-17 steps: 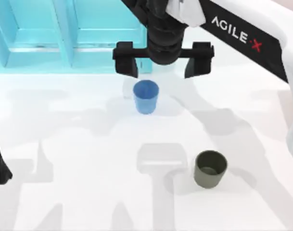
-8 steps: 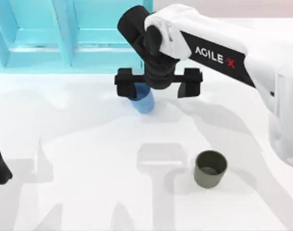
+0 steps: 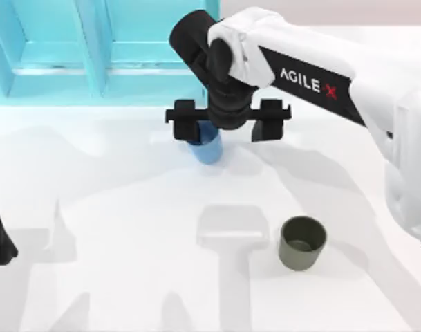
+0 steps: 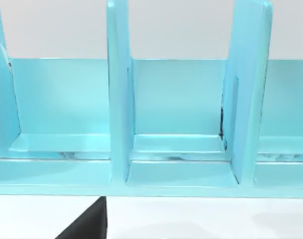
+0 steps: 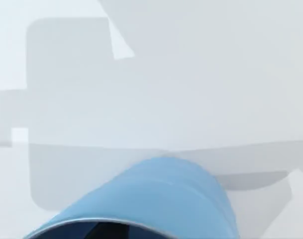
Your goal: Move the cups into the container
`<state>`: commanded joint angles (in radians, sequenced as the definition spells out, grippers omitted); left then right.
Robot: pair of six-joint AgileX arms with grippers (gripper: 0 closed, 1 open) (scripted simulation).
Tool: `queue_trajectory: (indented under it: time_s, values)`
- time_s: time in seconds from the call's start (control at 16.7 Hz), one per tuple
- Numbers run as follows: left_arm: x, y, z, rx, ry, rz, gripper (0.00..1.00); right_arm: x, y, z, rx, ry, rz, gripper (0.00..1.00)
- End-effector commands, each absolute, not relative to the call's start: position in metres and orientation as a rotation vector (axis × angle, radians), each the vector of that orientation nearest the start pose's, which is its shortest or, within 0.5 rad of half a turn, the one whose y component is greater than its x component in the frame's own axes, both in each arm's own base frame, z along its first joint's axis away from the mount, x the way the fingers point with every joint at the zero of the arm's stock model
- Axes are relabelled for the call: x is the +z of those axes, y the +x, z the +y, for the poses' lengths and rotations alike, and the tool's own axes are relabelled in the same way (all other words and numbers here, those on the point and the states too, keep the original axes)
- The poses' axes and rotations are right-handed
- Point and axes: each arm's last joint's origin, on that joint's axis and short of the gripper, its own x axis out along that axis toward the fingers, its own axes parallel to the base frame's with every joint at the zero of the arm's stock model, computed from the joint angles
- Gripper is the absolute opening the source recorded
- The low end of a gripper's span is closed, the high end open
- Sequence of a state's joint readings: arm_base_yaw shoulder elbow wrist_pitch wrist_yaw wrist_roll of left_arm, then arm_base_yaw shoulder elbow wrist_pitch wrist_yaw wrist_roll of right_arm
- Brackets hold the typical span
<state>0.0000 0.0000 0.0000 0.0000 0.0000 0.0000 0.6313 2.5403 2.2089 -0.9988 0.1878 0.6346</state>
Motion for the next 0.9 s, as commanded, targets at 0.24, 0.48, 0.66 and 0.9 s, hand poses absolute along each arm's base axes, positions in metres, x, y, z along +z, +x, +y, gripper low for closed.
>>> queue_trajectory:
  time_s: [0.24, 0.48, 0.66, 0.9]
  values:
    - [0.16, 0.1057, -0.0012, 0.0, 0.0, 0.0, 1.0, 0.1306, 0.4178, 0.3068, -0.008, 0.007, 1.271, 0.4]
    - [0.16, 0.1057, -0.0012, 0.0, 0.0, 0.0, 1.0, 0.1306, 0.4178, 0.3068, -0.008, 0.007, 1.271, 0.1]
    - [0.16, 0.1057, -0.0012, 0.0, 0.0, 0.0, 1.0, 0.1306, 0.4178, 0.3068, -0.008, 0.007, 1.271, 0.0]
    - [0.16, 0.1057, -0.0012, 0.0, 0.0, 0.0, 1.0, 0.1306, 0.4178, 0.3068, -0.008, 0.007, 1.271, 0.0]
